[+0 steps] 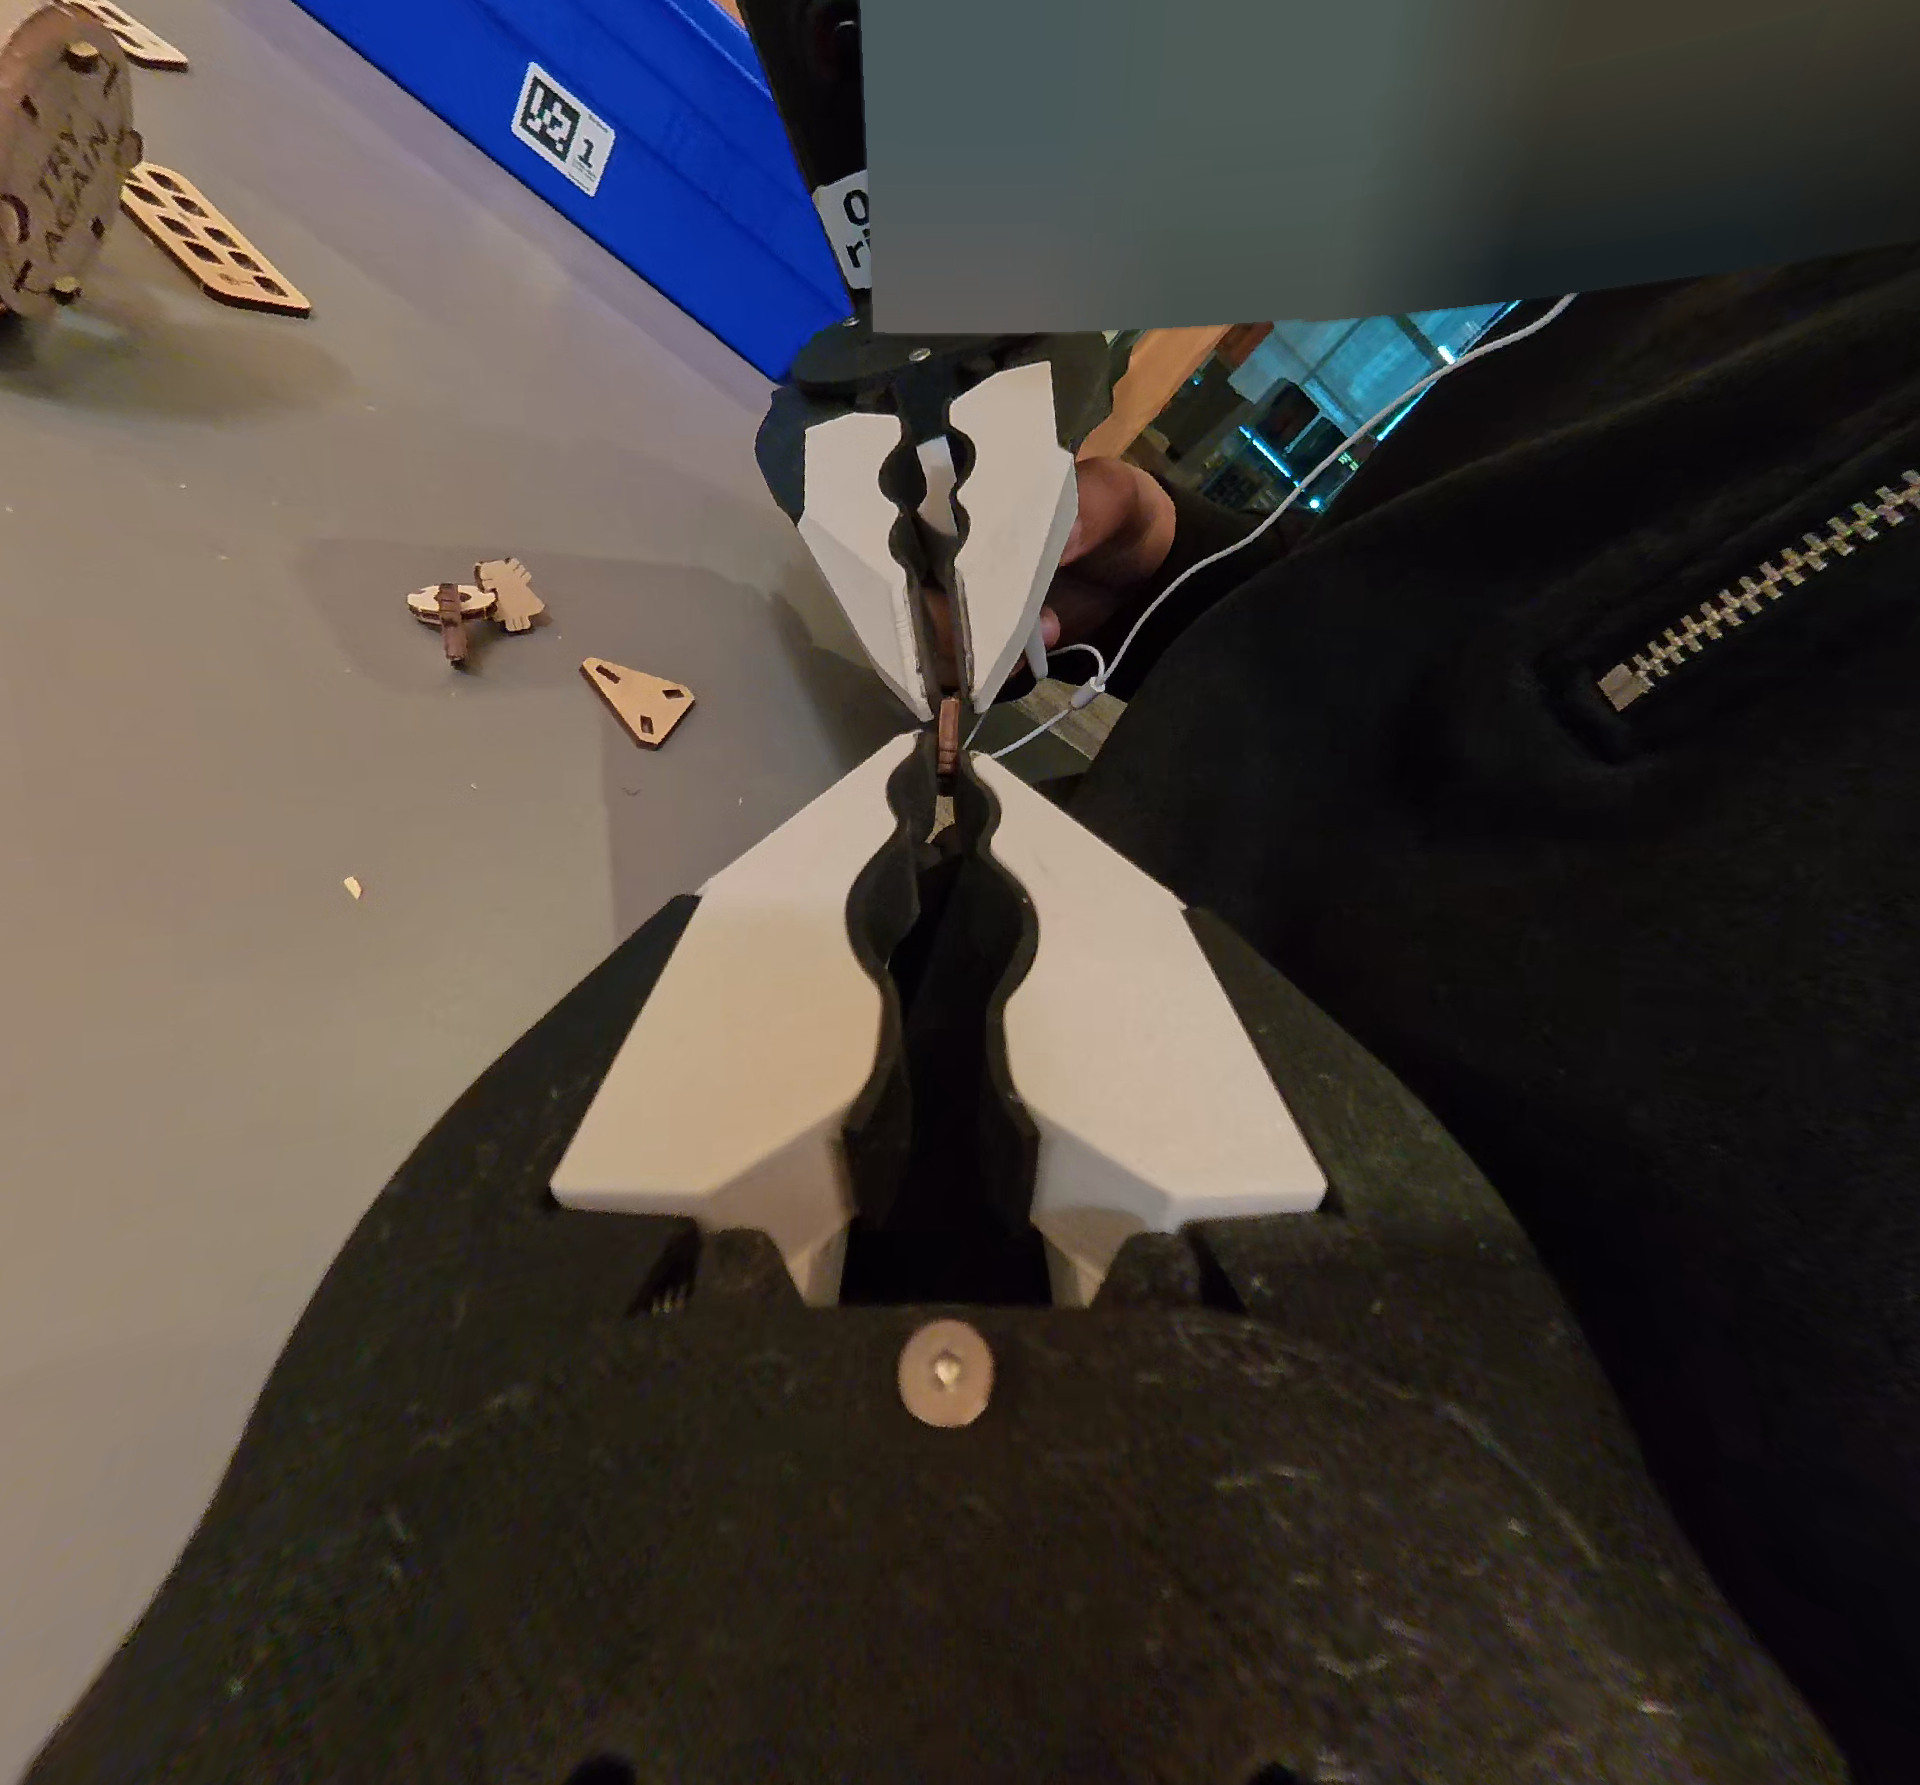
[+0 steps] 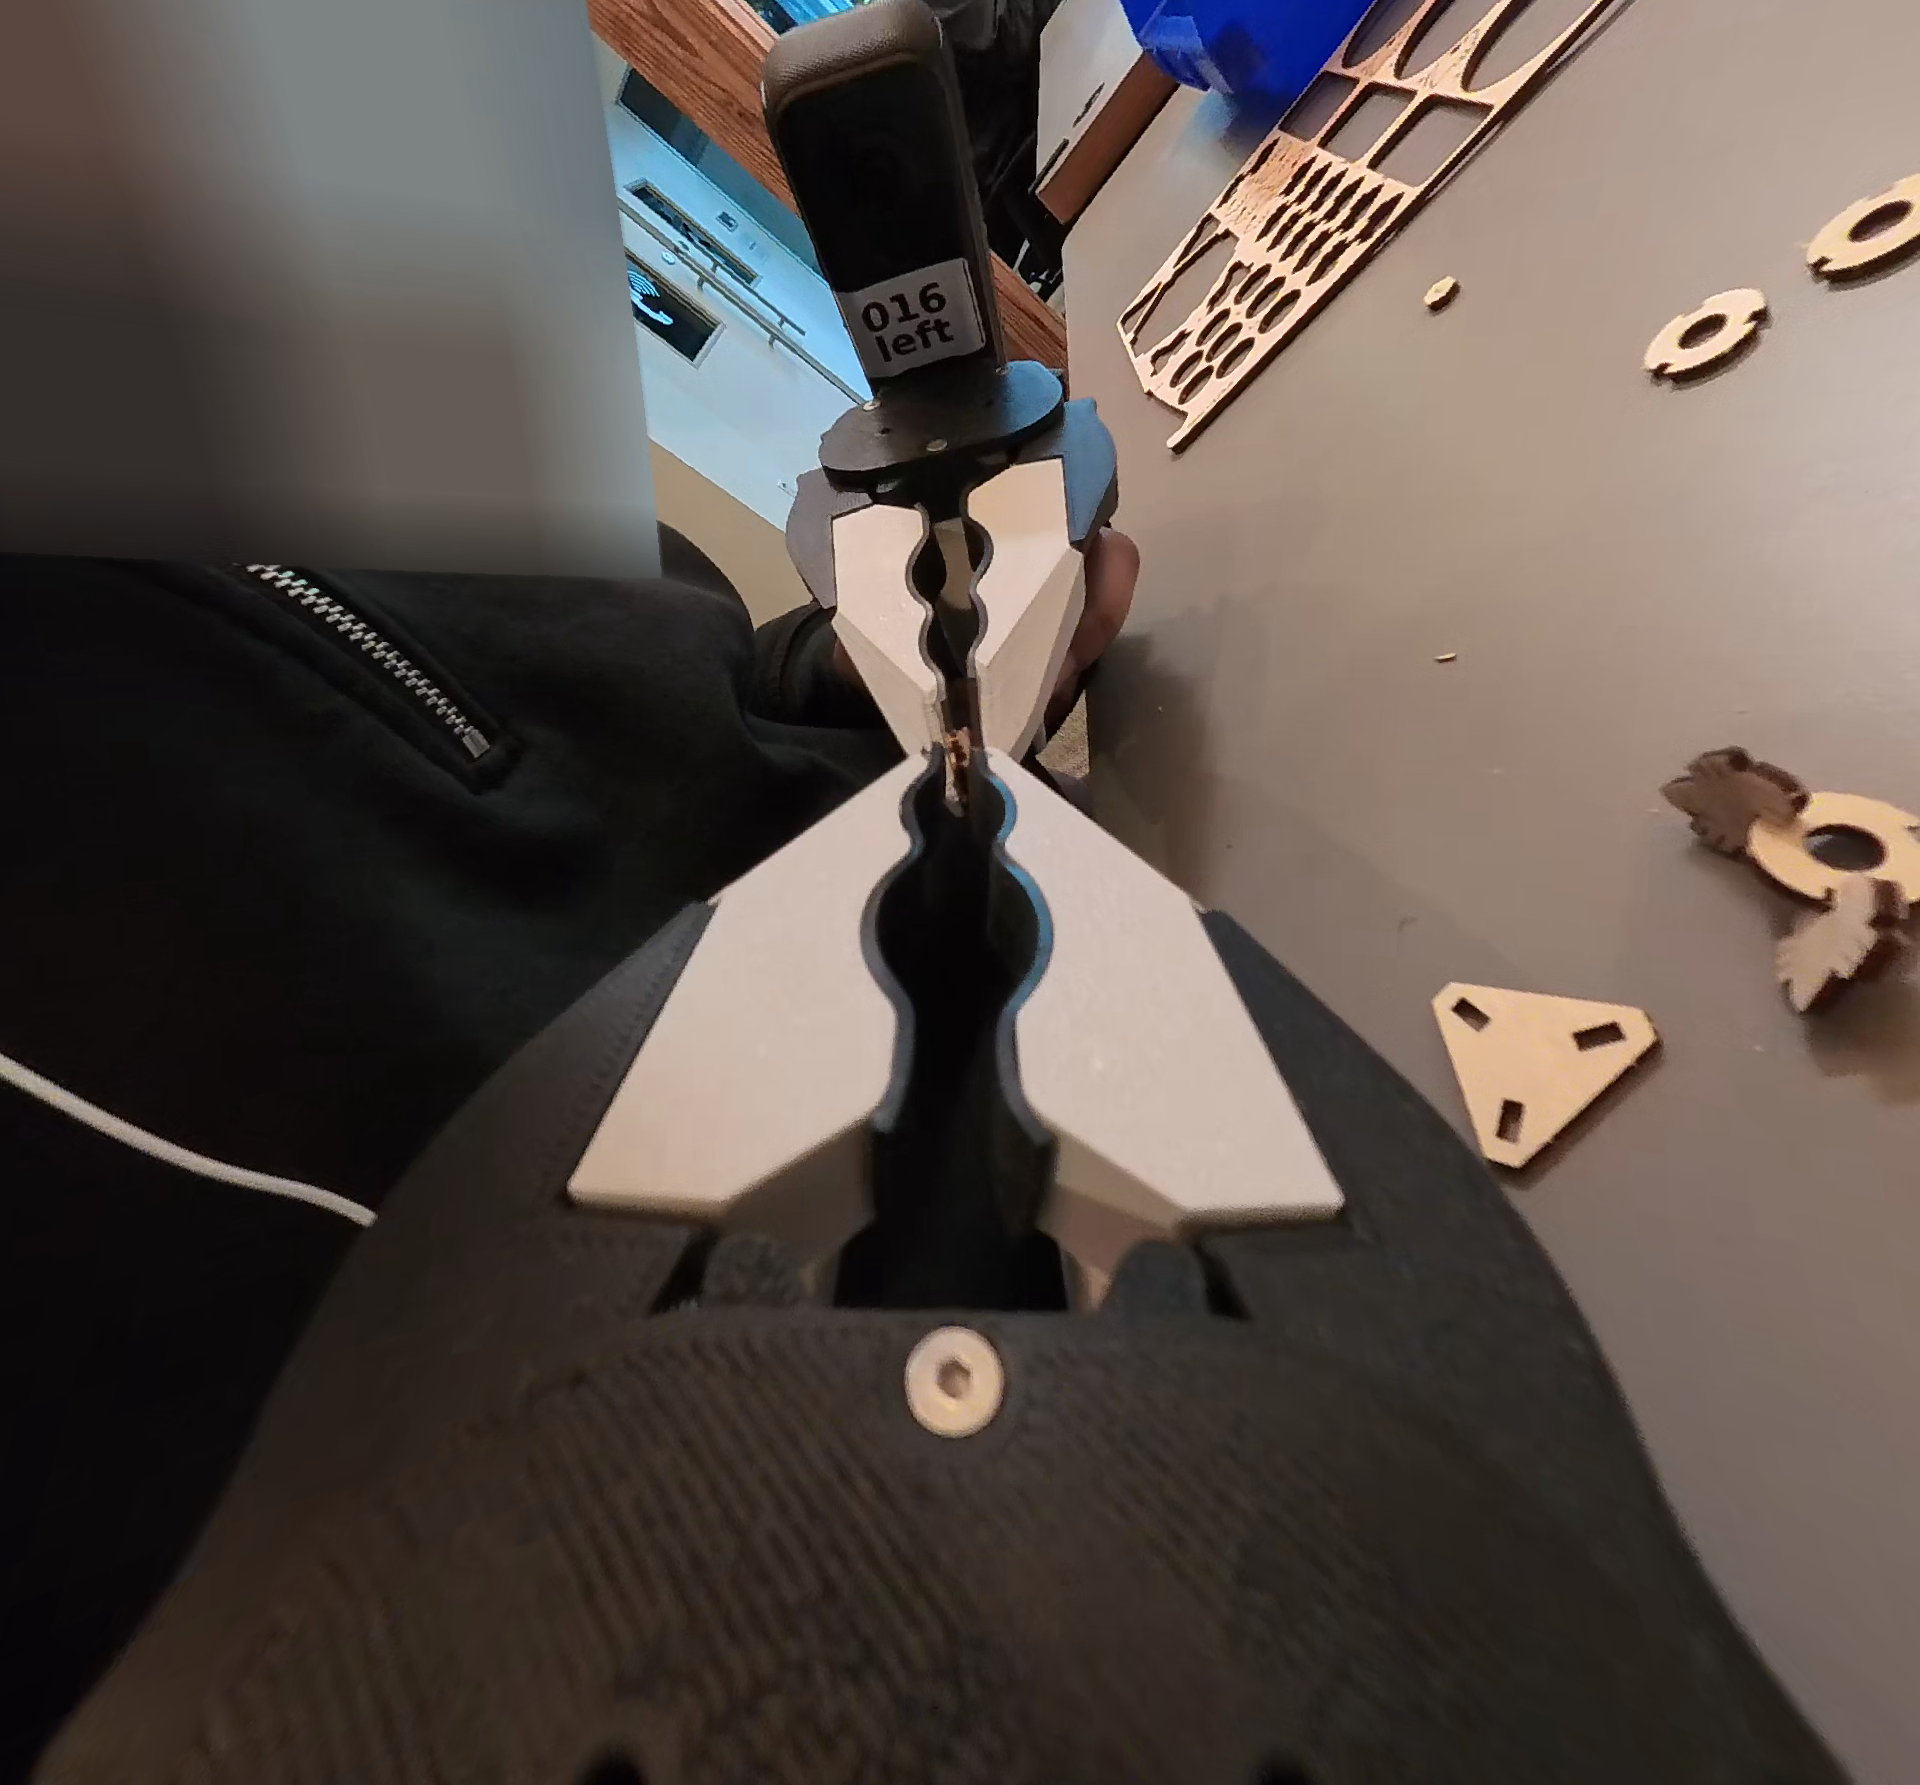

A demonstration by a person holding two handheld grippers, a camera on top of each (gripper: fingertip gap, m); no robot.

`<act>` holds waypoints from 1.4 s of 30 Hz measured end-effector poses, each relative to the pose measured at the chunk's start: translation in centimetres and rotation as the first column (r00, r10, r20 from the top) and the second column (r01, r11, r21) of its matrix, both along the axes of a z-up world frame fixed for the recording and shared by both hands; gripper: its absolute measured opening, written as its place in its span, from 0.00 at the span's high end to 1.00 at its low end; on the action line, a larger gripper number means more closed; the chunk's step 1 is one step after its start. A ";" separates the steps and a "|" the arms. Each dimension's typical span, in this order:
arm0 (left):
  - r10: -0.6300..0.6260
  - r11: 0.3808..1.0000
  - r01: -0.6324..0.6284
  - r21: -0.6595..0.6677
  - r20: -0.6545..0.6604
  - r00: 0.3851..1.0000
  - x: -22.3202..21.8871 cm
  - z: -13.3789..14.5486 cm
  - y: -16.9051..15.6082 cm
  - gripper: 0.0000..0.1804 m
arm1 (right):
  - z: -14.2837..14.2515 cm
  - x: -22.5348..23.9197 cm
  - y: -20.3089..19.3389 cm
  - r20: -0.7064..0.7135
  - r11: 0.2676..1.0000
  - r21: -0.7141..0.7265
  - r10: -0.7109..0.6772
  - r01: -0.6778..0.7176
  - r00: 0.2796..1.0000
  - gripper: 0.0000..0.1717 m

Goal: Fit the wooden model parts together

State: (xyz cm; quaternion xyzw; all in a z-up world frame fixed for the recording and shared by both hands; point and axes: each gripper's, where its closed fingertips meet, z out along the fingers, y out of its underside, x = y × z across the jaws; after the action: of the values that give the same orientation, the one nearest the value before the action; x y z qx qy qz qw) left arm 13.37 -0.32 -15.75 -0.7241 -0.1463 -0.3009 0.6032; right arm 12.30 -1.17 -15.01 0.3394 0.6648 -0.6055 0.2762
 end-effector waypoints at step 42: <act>0.016 0.977 -0.126 -0.173 -0.531 0.847 1.3 -2.8 0.1 1.00 | -2.4 1.5 -0.3 0.273 0.999 0.026 0.017 -0.025 0.962 1.00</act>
State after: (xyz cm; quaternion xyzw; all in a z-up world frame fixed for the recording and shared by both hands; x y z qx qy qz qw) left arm 14.62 -0.24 -18.55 -0.8299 -0.0320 -0.0521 0.5546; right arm 13.82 -1.48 -17.40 0.4166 0.6327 -0.5402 0.3665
